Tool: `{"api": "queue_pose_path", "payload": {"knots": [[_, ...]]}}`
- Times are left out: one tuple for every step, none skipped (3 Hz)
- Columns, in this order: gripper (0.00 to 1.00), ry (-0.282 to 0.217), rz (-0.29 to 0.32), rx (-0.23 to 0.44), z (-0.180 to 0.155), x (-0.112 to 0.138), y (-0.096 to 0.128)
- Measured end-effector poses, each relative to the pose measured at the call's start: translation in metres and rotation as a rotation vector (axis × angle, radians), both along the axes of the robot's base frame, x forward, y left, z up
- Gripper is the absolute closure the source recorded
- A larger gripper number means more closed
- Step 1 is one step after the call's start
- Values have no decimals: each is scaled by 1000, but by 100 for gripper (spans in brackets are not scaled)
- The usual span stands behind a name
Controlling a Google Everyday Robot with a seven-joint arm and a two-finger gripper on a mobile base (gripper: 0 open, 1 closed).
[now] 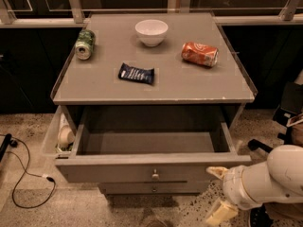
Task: Close top drawer
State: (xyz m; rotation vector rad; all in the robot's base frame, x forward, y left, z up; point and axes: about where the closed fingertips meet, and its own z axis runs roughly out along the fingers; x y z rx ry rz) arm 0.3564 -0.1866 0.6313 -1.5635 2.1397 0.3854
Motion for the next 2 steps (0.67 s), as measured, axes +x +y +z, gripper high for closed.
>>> {"api": "queue_pose_path", "payload": {"knots": [[42, -93, 47, -16, 12, 52, 10], [65, -175, 73, -44, 21, 108, 14]]}}
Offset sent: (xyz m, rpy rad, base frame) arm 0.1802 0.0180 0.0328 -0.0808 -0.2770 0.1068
